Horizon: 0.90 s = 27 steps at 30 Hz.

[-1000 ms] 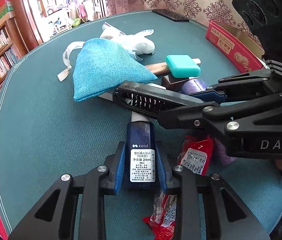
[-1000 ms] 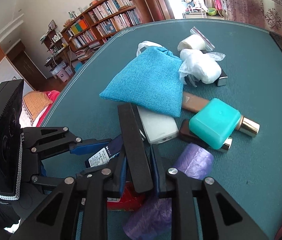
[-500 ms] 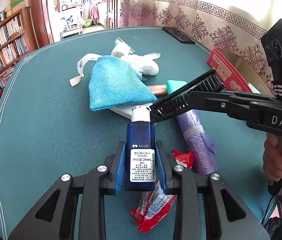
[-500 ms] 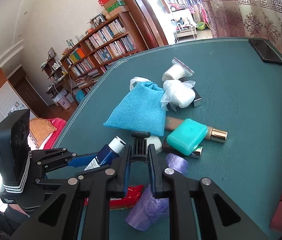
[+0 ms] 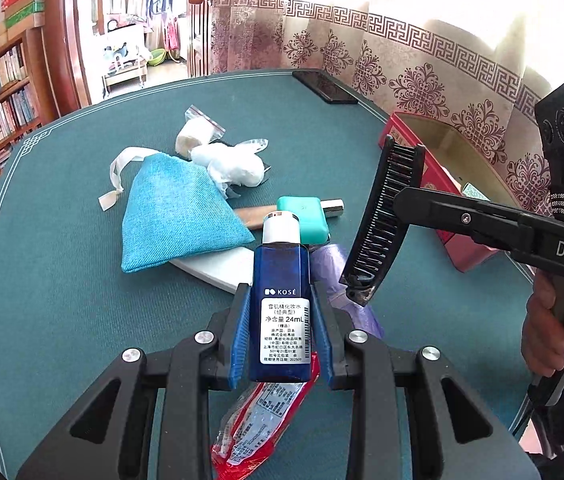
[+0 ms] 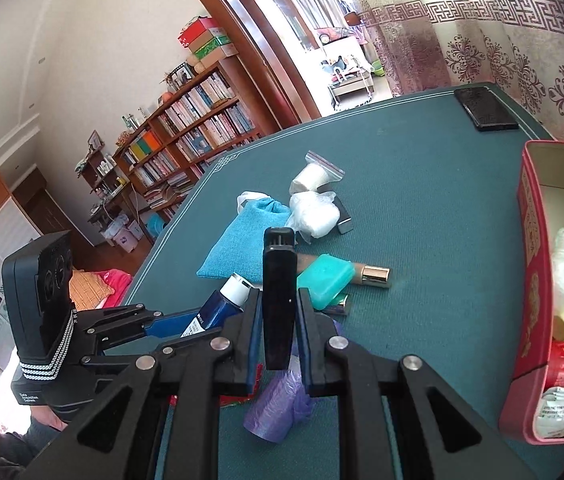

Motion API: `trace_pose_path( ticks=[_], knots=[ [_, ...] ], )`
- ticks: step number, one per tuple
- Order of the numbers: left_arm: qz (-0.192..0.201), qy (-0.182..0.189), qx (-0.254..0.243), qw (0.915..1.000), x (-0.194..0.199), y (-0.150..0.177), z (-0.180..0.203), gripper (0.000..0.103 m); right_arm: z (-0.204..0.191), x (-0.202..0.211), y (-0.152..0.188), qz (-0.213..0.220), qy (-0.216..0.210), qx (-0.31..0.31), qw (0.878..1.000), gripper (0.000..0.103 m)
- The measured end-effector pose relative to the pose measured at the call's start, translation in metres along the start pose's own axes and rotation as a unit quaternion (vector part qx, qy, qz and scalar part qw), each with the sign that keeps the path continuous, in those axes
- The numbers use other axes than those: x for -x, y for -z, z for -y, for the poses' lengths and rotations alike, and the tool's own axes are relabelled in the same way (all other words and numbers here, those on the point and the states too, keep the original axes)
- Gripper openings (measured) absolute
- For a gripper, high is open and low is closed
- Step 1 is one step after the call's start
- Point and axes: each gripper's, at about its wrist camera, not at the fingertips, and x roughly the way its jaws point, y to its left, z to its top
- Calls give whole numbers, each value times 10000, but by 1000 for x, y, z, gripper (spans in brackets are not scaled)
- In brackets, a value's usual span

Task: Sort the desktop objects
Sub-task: 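Carry the KOSE bottle and black comb to the red tin box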

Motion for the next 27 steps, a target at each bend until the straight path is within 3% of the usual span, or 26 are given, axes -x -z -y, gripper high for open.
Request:
trace_pose_path(
  ticks=[6,17,22,27],
  knots=[
    [139,237,-210,9994,1,-18,25,32,16,40,-9,467,299,-129,9984,18],
    [265,673,-670,9951,-4,-46,83,32,61,113,-8,1040,1333,-527,9842,18],
    [301,884,-860,9919,-8,-57,112,32,85,131,-3,1078,2201,-762,9665,18],
    [265,1084,-993,9888,-18,-68,138,32,111,138,7,942,2530,-1023,9574,18]
  ],
)
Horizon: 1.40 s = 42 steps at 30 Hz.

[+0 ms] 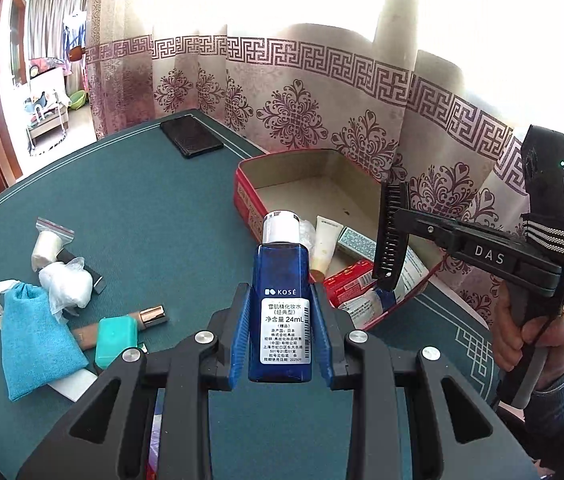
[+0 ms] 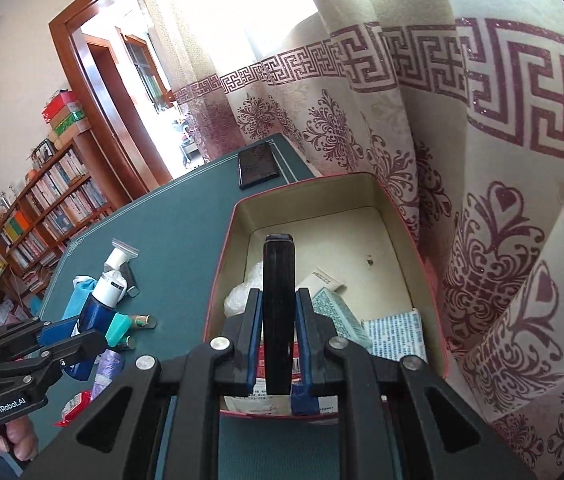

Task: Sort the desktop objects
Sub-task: 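Carry the KOSE bottle and black comb to the red tin box, then release the bottle and comb into the tin box and withdraw both grippers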

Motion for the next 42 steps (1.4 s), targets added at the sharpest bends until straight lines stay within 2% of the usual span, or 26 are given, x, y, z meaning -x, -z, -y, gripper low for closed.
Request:
trace_pose_path(
  ticks=[5,10,21,29,36,40,42],
  knots=[
    [-122,196,-66,9997,-18,-10,17,32,13,-3,4,-33,157,-29,9999,18],
    [-223,308,-160,9991,-35,-14,33,32,21,-6,5,-98,114,-100,9998,18],
    [-520,410,-346,9972,-69,-16,57,32,25,-10,5,-142,238,-127,9995,19],
    [-507,329,-204,9980,-67,-12,48,33,27,-13,6,-189,196,-222,9994,36],
    [-517,196,-152,9984,-60,-7,39,33,21,-16,8,-234,143,-184,9995,42],
    [-480,41,-143,9987,-53,0,34,52,14,-17,11,-243,59,-107,9996,43],
    [-446,14,-124,9989,-48,3,31,52,9,-17,12,-236,-11,-52,9997,45]
  ],
)
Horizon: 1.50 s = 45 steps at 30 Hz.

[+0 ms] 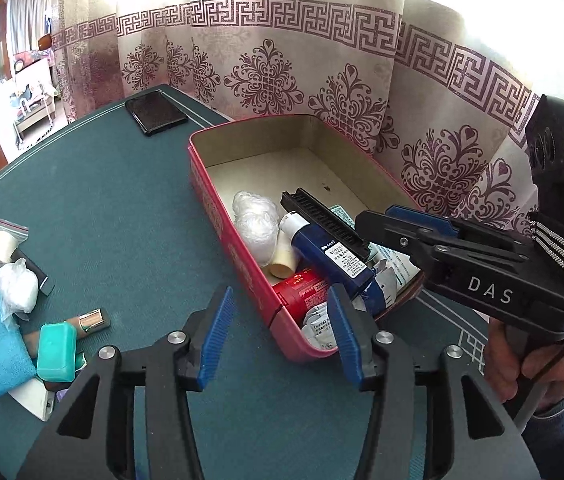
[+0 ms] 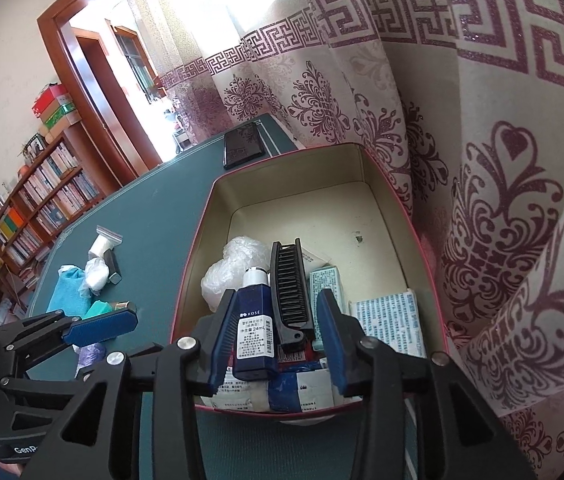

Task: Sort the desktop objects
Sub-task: 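Release the bottle and comb into the tin box and withdraw both grippers, then grasp the red snack packet with the left gripper while the right grasps the purple bag roll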

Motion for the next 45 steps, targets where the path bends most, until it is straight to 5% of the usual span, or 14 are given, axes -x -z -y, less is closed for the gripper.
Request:
trace_pose_path(
  ticks=[15,30,38,45],
  knots=[
    [312,-663,474,9962,56,38,-59,53,-59,-12,12,-145,-572,378,9975,51],
    [-304,-1536,913,9834,82,127,-136,53,-135,-41,39,-677,-1220,873,9864,60],
    [-404,-1082,1151,9866,88,151,-148,53,-166,-56,57,-1077,-1403,1062,9785,61],
    [-615,-1076,627,9903,78,161,-134,53,-176,-61,66,-1252,-1433,1062,9760,62]
  ],
)
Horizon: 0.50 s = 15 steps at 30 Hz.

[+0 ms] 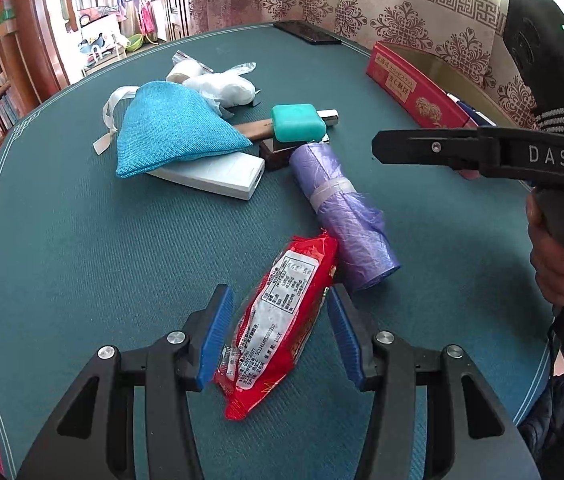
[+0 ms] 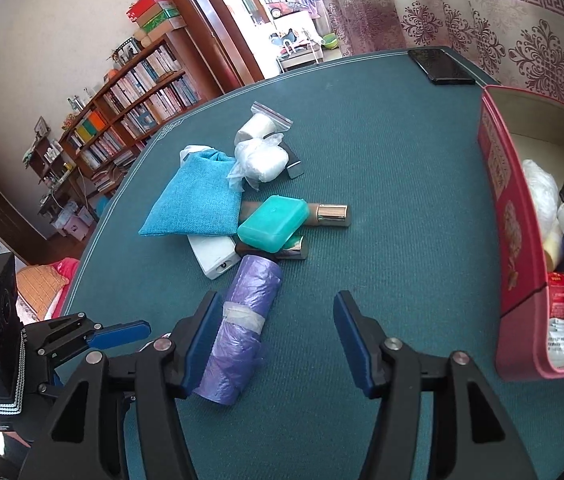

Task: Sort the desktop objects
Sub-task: 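Grasp the red snack packet with the left gripper while the right grasps the purple bag roll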

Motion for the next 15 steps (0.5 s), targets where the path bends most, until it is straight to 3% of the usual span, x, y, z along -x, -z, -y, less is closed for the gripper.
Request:
trace_pose_path(
  ticks=[5,13,15],
  knots=[
    [-44,-167,-219,9996,-6,7,4,53,-4,-5,1,-71,-7,8,10000,63],
    [-69,206,223,9995,-13,3,-13,52,-10,-11,4,-172,-35,13,9998,64],
    [-37,218,246,9995,-12,3,-12,43,-11,-14,4,-212,-30,4,9998,65]
  ],
)
